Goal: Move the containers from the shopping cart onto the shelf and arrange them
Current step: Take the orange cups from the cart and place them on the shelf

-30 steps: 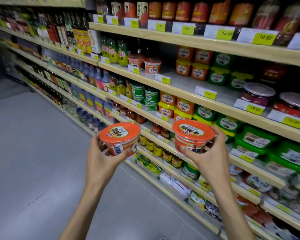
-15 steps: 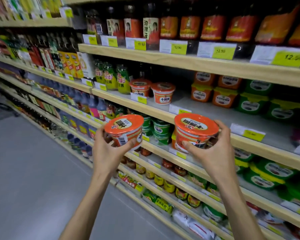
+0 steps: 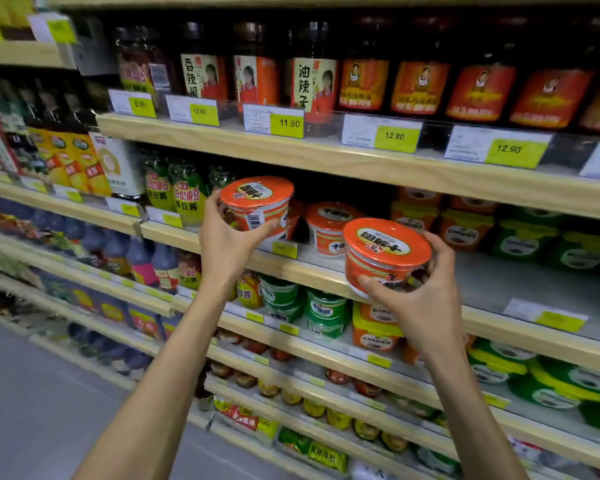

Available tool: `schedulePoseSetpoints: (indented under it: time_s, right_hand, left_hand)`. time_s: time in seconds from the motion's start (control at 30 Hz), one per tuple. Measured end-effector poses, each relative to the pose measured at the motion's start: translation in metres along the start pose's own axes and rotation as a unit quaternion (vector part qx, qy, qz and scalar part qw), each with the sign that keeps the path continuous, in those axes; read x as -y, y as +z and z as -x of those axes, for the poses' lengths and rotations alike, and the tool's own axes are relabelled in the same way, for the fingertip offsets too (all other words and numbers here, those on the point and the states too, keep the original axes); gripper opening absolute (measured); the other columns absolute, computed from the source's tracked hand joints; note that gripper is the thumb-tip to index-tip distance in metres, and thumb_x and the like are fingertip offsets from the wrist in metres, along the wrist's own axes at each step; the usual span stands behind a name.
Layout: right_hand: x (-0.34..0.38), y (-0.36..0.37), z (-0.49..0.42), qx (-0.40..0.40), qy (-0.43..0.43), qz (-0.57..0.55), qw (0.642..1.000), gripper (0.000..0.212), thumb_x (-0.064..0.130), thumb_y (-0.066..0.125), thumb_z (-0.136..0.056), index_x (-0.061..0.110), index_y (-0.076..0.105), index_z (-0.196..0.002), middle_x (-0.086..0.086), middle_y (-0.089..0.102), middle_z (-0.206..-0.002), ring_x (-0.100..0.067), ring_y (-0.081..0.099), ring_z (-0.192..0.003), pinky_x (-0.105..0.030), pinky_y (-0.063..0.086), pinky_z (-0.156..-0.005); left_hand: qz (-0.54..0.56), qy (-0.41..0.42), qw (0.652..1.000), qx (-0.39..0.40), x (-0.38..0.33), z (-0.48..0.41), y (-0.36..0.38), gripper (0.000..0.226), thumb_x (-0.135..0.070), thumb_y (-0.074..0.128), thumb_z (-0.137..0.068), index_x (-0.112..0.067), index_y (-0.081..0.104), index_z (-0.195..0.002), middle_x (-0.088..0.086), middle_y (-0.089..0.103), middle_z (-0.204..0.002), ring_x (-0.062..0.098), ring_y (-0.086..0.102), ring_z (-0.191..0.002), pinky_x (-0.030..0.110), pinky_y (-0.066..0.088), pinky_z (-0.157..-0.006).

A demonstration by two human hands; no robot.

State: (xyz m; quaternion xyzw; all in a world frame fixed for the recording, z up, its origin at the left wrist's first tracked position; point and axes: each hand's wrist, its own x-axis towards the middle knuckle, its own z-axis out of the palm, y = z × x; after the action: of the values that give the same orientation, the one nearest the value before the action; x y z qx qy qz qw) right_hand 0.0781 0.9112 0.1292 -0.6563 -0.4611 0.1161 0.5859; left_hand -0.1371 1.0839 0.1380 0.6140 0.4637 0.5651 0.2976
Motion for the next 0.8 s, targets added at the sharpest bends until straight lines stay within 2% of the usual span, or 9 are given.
schedulePoseSetpoints:
  time_s: [0.07, 0.2, 0.37, 0.43, 0.5, 0.6, 0.67, 0.73, 0.8]
  right_hand:
    - [0.005, 0.013, -0.003, -0.023, 0.003, 0.008, 1.000, 0.106, 0.042, 0.093, -0.059, 0.033, 0.031, -0.145, 0.018, 0.051, -0.125, 0.017, 0.052, -0.102, -0.006, 0.041, -0.079]
    - [0.016, 0.038, -0.008, -0.064, 0.008, 0.015, 0.998, 0.105, 0.040, 0.093, -0.059, 0.033, 0.032, -0.144, 0.015, 0.050, -0.128, 0.015, 0.051, -0.105, -0.008, 0.042, -0.083]
    - [0.028, 0.063, -0.012, -0.099, 0.011, 0.030, 0.995, 0.105, 0.037, 0.093, -0.061, 0.029, 0.030, -0.146, 0.015, 0.048, -0.126, 0.020, 0.050, -0.103, -0.002, 0.043, -0.081]
    - [0.031, 0.071, -0.015, -0.107, 0.011, 0.038, 0.993, 0.104, 0.037, 0.093, -0.061, 0.031, 0.031, -0.144, 0.013, 0.049, -0.128, 0.010, 0.054, -0.108, -0.004, 0.043, -0.084]
    - [0.032, 0.079, -0.019, -0.118, 0.010, 0.046, 0.992, 0.104, 0.038, 0.093, -0.062, 0.031, 0.030, -0.144, 0.013, 0.050, -0.129, 0.001, 0.056, -0.111, -0.011, 0.046, -0.090]
    - [0.033, 0.086, -0.027, -0.129, 0.010, 0.061, 0.990, 0.105, 0.039, 0.093, -0.063, 0.029, 0.029, -0.146, 0.024, 0.048, -0.120, -0.002, 0.055, -0.112, -0.020, 0.047, -0.096]
    - [0.034, 0.091, -0.035, -0.142, 0.009, 0.070, 0.987, 0.104, 0.038, 0.093, -0.064, 0.026, 0.030, -0.146, 0.030, 0.045, -0.114, 0.000, 0.054, -0.112, -0.016, 0.045, -0.095]
    - [0.036, 0.095, -0.044, -0.156, 0.005, 0.075, 0.985, 0.101, 0.036, 0.093, -0.065, 0.022, 0.033, -0.144, 0.027, 0.049, -0.113, 0.007, 0.052, -0.107, -0.004, 0.041, -0.087]
    - [0.038, 0.098, -0.053, -0.165, 0.003, 0.089, 0.982, 0.095, 0.037, 0.093, -0.064, 0.020, 0.037, -0.139, 0.017, 0.053, -0.118, 0.005, 0.052, -0.107, -0.004, 0.041, -0.083]
  left_hand:
    - [0.013, 0.007, 1.000, 0.013, 0.006, -0.018, 0.005, 0.100, -0.049, 0.092, -0.061, -0.018, 0.041, -0.141, -0.004, 0.057, -0.133, 0.009, 0.056, -0.121, 0.031, 0.049, -0.103]
    - [0.031, 0.025, 0.998, 0.046, 0.012, -0.047, 0.009, 0.099, -0.049, 0.091, -0.061, -0.018, 0.041, -0.141, -0.002, 0.055, -0.136, 0.009, 0.055, -0.123, 0.031, 0.047, -0.104]
    - [0.022, 0.030, 0.996, 0.086, 0.020, -0.069, 0.012, 0.098, -0.039, 0.091, -0.066, -0.012, 0.039, -0.144, -0.004, 0.053, -0.137, 0.001, 0.049, -0.118, 0.015, 0.041, -0.099]
    - [0.023, 0.029, 0.994, 0.103, 0.026, -0.072, 0.014, 0.096, -0.033, 0.091, -0.068, -0.008, 0.038, -0.144, -0.009, 0.046, -0.132, -0.015, 0.040, -0.105, -0.006, 0.033, -0.087]
    - [0.029, 0.033, 0.992, 0.116, 0.031, -0.074, 0.015, 0.096, -0.030, 0.091, -0.070, -0.005, 0.037, -0.145, -0.005, 0.046, -0.130, -0.020, 0.034, -0.100, -0.012, 0.027, -0.073]
    - [0.026, 0.039, 0.991, 0.127, 0.033, -0.074, 0.013, 0.095, -0.028, 0.090, -0.070, -0.004, 0.037, -0.145, 0.004, 0.050, -0.137, -0.019, 0.033, -0.100, -0.013, 0.026, -0.072]
    - [0.015, 0.042, 0.991, 0.127, 0.034, -0.075, 0.012, 0.095, -0.030, 0.090, -0.071, -0.005, 0.037, -0.146, 0.005, 0.049, -0.139, -0.017, 0.034, -0.102, -0.013, 0.024, -0.074]
    - [0.005, 0.051, 0.990, 0.128, 0.034, -0.077, 0.012, 0.096, -0.037, 0.089, -0.070, -0.007, 0.037, -0.146, 0.005, 0.049, -0.141, -0.002, 0.042, -0.117, -0.008, 0.025, -0.083]
    - [0.002, 0.058, 0.989, 0.133, 0.036, -0.078, 0.012, 0.097, -0.042, 0.087, -0.071, -0.009, 0.036, -0.146, 0.005, 0.049, -0.143, 0.012, 0.044, -0.127, 0.004, 0.028, -0.091]
